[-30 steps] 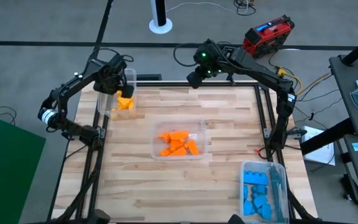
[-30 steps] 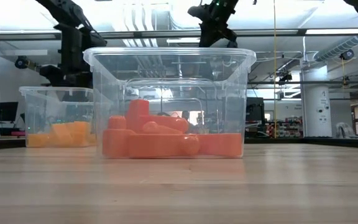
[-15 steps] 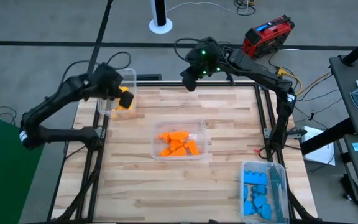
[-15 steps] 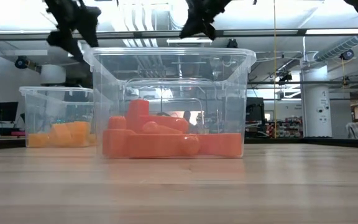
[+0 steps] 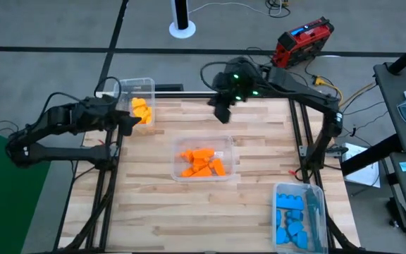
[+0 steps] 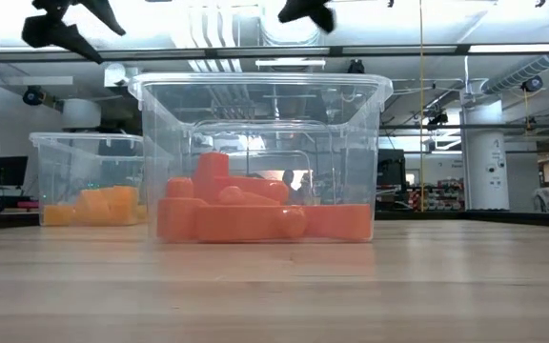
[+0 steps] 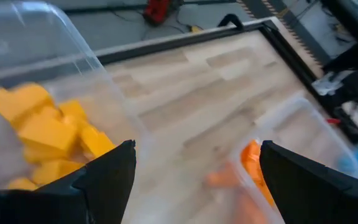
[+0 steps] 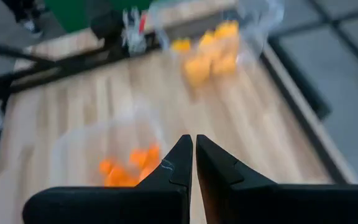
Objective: Sort blocks
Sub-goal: Return to Home Position
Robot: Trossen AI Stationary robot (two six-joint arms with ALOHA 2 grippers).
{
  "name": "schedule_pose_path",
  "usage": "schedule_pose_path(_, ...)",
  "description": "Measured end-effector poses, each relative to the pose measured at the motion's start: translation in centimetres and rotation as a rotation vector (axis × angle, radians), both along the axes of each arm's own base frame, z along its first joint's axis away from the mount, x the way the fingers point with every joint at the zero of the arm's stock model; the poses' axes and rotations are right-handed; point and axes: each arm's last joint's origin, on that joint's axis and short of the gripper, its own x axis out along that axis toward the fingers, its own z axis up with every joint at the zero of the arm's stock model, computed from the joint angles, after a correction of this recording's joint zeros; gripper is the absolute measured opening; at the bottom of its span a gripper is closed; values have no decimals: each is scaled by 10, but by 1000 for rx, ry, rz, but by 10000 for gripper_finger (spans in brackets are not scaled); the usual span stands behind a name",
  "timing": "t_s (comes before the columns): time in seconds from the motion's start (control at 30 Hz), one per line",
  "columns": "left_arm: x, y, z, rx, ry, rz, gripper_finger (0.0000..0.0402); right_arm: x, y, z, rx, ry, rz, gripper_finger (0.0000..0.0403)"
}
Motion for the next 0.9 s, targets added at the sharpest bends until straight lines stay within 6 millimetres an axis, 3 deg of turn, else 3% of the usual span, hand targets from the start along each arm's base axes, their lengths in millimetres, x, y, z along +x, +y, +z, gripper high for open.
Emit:
schedule_pose_path(0.4,10,-3,-7,-153,3,-112,314,-89,69,17,218,387,-6,12)
schedule_pose_path(0.7,21,-4,-20,-273,141,-172,314,-112,114,25,343,394,29,12)
schedule_pose_path(0.9,28,-2,-22,-225,194,-240,314,-110,150,4,391,513,-37,12)
